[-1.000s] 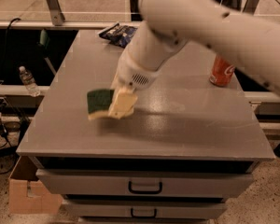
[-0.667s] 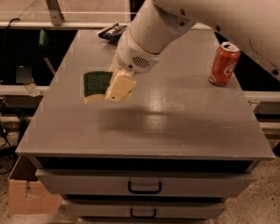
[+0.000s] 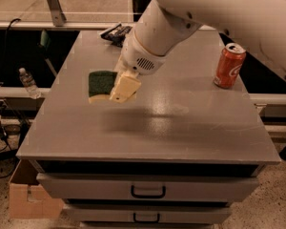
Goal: Move sponge near blue chip bag
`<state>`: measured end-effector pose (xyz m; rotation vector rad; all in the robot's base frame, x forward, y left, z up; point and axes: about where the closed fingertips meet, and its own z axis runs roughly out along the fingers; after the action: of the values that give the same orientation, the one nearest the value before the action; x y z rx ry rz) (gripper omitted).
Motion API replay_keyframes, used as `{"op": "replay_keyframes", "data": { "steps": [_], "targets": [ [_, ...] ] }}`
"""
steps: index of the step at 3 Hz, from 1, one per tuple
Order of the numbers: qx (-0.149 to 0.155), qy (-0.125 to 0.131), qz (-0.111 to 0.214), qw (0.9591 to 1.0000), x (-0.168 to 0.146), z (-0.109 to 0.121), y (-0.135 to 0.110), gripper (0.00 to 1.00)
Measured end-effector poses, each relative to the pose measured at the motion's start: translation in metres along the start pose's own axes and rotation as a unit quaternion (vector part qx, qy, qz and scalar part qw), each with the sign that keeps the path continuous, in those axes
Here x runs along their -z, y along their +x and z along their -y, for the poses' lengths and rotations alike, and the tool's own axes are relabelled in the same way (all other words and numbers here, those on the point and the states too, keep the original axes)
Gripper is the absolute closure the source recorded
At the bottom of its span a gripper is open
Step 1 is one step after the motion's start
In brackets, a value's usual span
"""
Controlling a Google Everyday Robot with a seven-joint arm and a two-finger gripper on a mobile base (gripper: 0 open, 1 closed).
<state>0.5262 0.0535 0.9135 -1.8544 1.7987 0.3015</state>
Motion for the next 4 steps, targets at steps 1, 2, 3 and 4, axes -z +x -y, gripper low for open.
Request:
{"op": "replay_keyframes", "data": {
  "steps": [1,2,3,4],
  "targets": [
    [-0.009,0.043,-0.014,0.9989,0.000,0.045,0.013,1.00],
    [-0.018,0.085,-0.032,0.9957,0.004,0.118,0.030,1.00],
    [-0.031,0.106,-0.057,0.9922,-0.005,0.178,0.046,1.00],
    [-0.041,0.130,-0.068,0.9883,-0.005,0.225,0.049,1.00]
  ]
}}
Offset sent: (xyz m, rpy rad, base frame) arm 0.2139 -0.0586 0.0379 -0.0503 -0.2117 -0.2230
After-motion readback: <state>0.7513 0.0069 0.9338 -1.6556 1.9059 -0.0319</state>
